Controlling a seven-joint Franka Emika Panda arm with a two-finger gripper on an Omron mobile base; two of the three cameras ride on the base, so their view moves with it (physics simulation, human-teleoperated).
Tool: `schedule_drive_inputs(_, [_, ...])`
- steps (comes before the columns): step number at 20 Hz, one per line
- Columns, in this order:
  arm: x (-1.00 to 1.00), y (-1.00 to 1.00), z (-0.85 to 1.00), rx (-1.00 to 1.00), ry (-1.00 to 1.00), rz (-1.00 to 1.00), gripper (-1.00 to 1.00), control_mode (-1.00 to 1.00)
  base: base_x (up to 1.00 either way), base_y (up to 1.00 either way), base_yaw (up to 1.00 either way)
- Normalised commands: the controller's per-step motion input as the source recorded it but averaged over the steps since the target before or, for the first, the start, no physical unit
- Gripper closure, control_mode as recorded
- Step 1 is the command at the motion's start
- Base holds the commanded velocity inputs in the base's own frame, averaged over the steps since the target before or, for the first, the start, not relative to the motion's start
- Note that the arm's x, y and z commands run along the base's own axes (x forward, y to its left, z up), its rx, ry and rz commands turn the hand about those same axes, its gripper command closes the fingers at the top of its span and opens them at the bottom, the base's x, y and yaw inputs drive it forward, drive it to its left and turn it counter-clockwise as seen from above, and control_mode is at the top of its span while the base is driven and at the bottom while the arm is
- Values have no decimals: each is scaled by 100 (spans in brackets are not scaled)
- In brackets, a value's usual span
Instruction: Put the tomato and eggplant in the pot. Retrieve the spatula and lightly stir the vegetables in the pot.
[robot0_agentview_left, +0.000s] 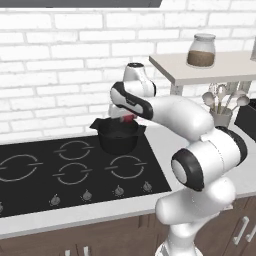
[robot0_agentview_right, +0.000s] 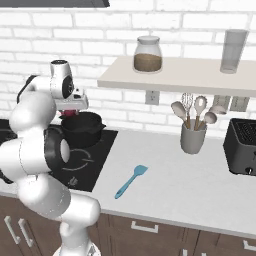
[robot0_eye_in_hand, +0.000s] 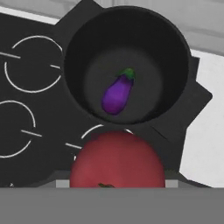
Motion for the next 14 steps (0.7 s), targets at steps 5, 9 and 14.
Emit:
schedule_drive_inputs(5, [51, 18, -41, 0, -1, 0, 100, -100, 0, 0, 0])
schedule_drive_inputs(9, [49, 6, -45, 0, -2, 0, 100, -100, 0, 0, 0])
schedule_drive_inputs(14, [31, 0, -31, 0, -1, 0, 100, -100, 0, 0, 0])
